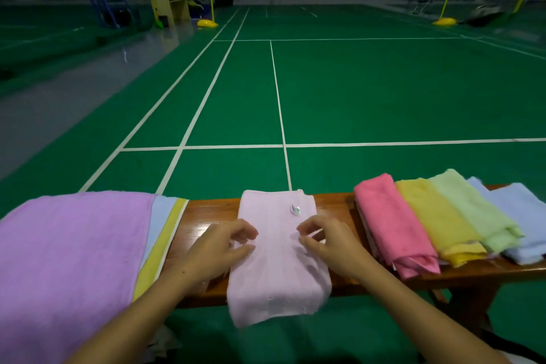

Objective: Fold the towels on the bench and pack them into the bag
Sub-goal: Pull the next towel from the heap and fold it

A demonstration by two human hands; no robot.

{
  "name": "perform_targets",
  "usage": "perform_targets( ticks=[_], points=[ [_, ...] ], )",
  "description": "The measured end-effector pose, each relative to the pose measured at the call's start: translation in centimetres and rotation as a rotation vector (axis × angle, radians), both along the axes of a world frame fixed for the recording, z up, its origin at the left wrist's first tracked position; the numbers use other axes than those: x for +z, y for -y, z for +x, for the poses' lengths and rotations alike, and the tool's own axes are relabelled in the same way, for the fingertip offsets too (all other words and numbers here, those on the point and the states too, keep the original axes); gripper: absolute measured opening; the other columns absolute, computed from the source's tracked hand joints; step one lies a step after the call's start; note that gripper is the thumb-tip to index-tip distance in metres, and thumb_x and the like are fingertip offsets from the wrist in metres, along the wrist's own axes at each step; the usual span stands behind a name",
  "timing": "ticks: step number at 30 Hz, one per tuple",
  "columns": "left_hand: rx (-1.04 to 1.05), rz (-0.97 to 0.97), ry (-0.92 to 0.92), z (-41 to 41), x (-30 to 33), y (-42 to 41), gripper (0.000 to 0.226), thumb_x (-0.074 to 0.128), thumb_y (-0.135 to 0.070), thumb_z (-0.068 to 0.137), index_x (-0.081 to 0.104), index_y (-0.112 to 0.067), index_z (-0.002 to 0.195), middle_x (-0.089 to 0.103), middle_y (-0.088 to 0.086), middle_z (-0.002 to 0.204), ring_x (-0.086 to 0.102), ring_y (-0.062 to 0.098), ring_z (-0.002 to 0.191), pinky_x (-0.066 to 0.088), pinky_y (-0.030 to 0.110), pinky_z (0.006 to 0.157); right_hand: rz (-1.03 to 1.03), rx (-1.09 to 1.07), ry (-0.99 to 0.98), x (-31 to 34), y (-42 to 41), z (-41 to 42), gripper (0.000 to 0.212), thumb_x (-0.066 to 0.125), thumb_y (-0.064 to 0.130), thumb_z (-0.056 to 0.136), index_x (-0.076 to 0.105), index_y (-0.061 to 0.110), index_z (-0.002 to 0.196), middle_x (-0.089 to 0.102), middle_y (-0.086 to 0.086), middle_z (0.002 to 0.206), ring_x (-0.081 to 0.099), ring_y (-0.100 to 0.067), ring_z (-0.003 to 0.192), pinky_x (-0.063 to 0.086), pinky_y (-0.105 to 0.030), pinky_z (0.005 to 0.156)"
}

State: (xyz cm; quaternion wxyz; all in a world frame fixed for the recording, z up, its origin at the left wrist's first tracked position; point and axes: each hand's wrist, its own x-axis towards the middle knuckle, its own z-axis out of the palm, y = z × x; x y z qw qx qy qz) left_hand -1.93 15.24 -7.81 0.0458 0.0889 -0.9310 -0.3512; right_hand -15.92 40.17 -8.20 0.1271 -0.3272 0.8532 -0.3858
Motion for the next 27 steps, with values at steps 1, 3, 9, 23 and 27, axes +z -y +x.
perform_targets(
  ticks=[1, 3, 9, 23, 27],
  points=[
    [-0.038, -0.048, 0.048, 0.6, -0.2, -0.1, 0.026, 0.074, -0.037, 0.096, 0.07, -0.037, 0.121, 0.07, -0.024, 0.118, 0.064, -0.007, 0.108, 0.057, 0.026, 0.097, 0.049, 0.042, 0.0, -0.4, -0.7, 0.4, 0.014, 0.073, 0.03, 0.098, 0.074, 0.026, 0.112, 0.072, 0.016, 0.105, 0.069, -0.002, 0.092, 0.06, -0.025, 0.083],
    [-0.107, -0.145, 0.137, 1.3, -0.7, -0.3, 0.04, 0.071, -0.05, 0.095, 0.066, -0.037, 0.133, 0.067, -0.025, 0.129, 0.061, -0.008, 0.113, 0.054, 0.026, 0.102, 0.141, 0.124, -0.003, -1.1, -1.6, 1.0, 0.015, 0.071, 0.037, 0.098, 0.074, 0.03, 0.111, 0.073, 0.017, 0.105, 0.068, -0.002, 0.097, 0.059, -0.029, 0.089],
    [-0.135, -0.22, 0.178, 0.1, -1.1, 0.1, 0.06, 0.061, -0.069, 0.087, 0.055, -0.043, 0.141, 0.059, -0.022, 0.145, 0.059, 0.007, 0.127, 0.052, 0.037, 0.104, 0.225, 0.184, -0.07, -1.2, -1.4, 0.4, 0.027, 0.065, 0.047, 0.099, 0.069, 0.032, 0.12, 0.069, 0.015, 0.12, 0.059, 0.001, 0.094, 0.055, -0.036, 0.092],
    [-0.207, -0.222, 0.09, -1.2, -1.6, 0.8, 0.049, 0.07, -0.073, 0.081, 0.061, -0.048, 0.122, 0.057, -0.031, 0.129, 0.051, -0.004, 0.121, 0.05, 0.032, 0.103, 0.331, 0.286, -0.209, -0.8, 0.1, -1.6, 0.036, 0.071, 0.054, 0.09, 0.061, 0.036, 0.12, 0.045, 0.009, 0.148, 0.036, -0.015, 0.14, 0.037, -0.04, 0.117],
    [-0.243, -0.294, 0.12, 0.2, -1.9, 0.6, 0.048, 0.066, -0.077, 0.079, 0.061, -0.049, 0.117, 0.055, -0.03, 0.125, 0.049, -0.003, 0.118, 0.049, 0.032, 0.101, 0.388, 0.363, -0.158, -0.3, -1.6, -0.8, 0.045, 0.074, 0.064, 0.085, 0.061, 0.039, 0.12, 0.048, 0.014, 0.125, 0.045, -0.008, 0.118, 0.046, -0.034, 0.102]
  ],
)
